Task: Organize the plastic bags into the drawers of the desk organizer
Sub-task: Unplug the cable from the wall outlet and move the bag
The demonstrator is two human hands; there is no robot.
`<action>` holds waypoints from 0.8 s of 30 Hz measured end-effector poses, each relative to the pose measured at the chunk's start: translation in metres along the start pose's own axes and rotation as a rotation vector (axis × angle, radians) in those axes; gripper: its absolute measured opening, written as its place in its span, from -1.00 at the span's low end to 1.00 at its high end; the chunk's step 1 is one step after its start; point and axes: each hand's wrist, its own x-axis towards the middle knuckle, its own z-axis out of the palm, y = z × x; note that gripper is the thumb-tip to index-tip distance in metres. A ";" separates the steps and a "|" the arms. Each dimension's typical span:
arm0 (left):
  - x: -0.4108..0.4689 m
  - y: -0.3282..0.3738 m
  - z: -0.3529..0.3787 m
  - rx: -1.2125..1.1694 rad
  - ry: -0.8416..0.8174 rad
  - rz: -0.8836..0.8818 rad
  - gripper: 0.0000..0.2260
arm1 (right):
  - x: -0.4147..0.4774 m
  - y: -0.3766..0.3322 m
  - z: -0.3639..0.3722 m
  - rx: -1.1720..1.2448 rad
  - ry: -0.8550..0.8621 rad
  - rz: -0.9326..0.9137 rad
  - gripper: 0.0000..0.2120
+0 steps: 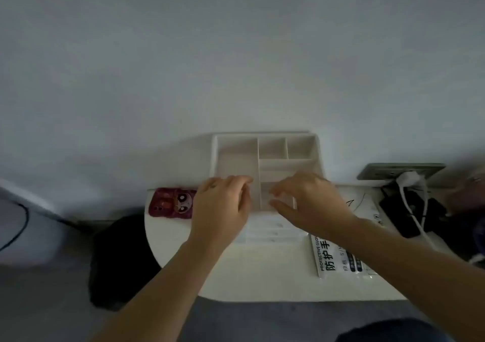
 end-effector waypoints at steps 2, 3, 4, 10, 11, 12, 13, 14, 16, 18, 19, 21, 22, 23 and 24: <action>-0.003 -0.008 0.015 0.017 0.122 0.064 -0.88 | 0.000 0.006 0.016 -0.041 0.221 -0.138 -0.92; -0.005 -0.013 0.022 0.023 0.163 0.082 -0.88 | 0.000 0.009 0.025 -0.061 0.283 -0.168 -0.93; -0.008 -0.017 0.029 0.026 0.201 0.095 -0.88 | 0.000 0.011 0.033 -0.065 0.315 -0.171 -0.91; -0.011 -0.023 0.045 0.046 0.381 0.200 -0.87 | 0.002 0.021 0.050 -0.084 0.463 -0.245 -0.88; -0.011 -0.023 0.046 0.046 0.389 0.201 -0.87 | 0.002 0.022 0.050 -0.093 0.468 -0.251 -0.89; -0.011 -0.022 0.046 0.043 0.385 0.197 -0.87 | 0.002 0.021 0.050 -0.094 0.466 -0.253 -0.90; -0.011 -0.022 0.046 0.048 0.381 0.194 -0.87 | 0.002 0.021 0.051 -0.092 0.466 -0.257 -0.91; -0.012 -0.021 0.045 0.056 0.378 0.189 -0.87 | 0.001 0.020 0.050 -0.086 0.466 -0.258 -0.92; -0.012 -0.019 0.044 0.072 0.381 0.184 -0.88 | 0.000 0.020 0.049 -0.090 0.458 -0.252 -0.91; -0.011 -0.016 0.043 0.082 0.388 0.185 -0.89 | -0.001 0.020 0.049 -0.100 0.434 -0.241 -0.90; -0.012 -0.015 0.042 0.087 0.396 0.188 -0.89 | -0.002 0.019 0.049 -0.105 0.428 -0.244 -0.89; -0.012 -0.015 0.042 0.088 0.389 0.180 -0.88 | -0.003 0.016 0.049 -0.110 0.440 -0.259 -0.90; -0.013 -0.013 0.041 0.087 0.378 0.175 -0.86 | -0.005 0.014 0.049 -0.112 0.451 -0.262 -0.91; -0.015 -0.014 0.041 0.089 0.369 0.169 -0.85 | -0.005 0.013 0.050 -0.112 0.460 -0.258 -0.92; -0.017 -0.012 0.040 0.088 0.366 0.167 -0.84 | -0.009 0.012 0.049 -0.114 0.465 -0.247 -0.93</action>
